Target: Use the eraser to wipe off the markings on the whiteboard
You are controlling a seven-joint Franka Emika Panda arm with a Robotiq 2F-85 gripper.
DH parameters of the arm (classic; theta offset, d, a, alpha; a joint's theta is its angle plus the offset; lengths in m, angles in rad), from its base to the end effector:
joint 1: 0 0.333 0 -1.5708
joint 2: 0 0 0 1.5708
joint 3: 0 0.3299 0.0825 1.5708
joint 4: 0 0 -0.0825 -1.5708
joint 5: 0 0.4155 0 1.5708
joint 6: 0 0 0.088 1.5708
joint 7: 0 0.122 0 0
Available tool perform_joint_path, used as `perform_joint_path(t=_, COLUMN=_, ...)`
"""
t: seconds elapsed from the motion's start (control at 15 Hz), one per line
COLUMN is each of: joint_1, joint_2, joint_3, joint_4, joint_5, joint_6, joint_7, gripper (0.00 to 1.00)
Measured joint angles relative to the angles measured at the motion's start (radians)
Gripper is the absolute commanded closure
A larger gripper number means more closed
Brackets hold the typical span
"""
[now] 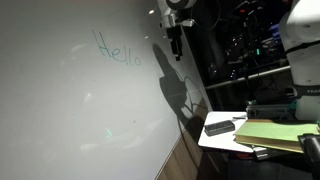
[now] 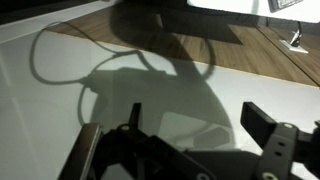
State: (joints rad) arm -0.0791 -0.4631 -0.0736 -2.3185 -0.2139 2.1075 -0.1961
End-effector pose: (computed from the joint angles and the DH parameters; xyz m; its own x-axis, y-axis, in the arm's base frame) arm 0.4570 -0.0862 0.5316 0.9674 0.1522 0.2026 0.1077 -0.9706 0.2151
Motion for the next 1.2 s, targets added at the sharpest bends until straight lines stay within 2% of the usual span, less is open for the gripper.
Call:
perform_joint_path(t=0.4, joint_1=0.002, joint_2=0.0, joint_3=0.0, joint_4=-0.003, joint_5=0.001, joint_6=0.0, joint_7=0.0, gripper=0.0)
perform_joint_path(t=0.6, joint_1=0.028, joint_2=-0.021, joint_3=0.015, joint_4=-0.044, joint_5=0.015, joint_6=0.001, joint_7=0.01, gripper=0.0)
perform_joint_path(t=0.8, joint_1=0.071, joint_2=-0.12, joint_3=0.038, joint_4=-0.174, joint_5=0.051, joint_6=0.023, joint_7=0.019, gripper=0.0)
perform_joint_path(t=1.07, joint_1=0.126, joint_2=-0.317, joint_3=0.052, joint_4=-0.433, joint_5=0.085, joint_6=0.131, joint_7=0.02, gripper=0.0)
perform_joint_path(t=1.2, joint_1=0.156, joint_2=-0.356, joint_3=0.067, joint_4=-0.482, joint_5=0.089, joint_6=0.191, joint_7=0.021, gripper=0.0)
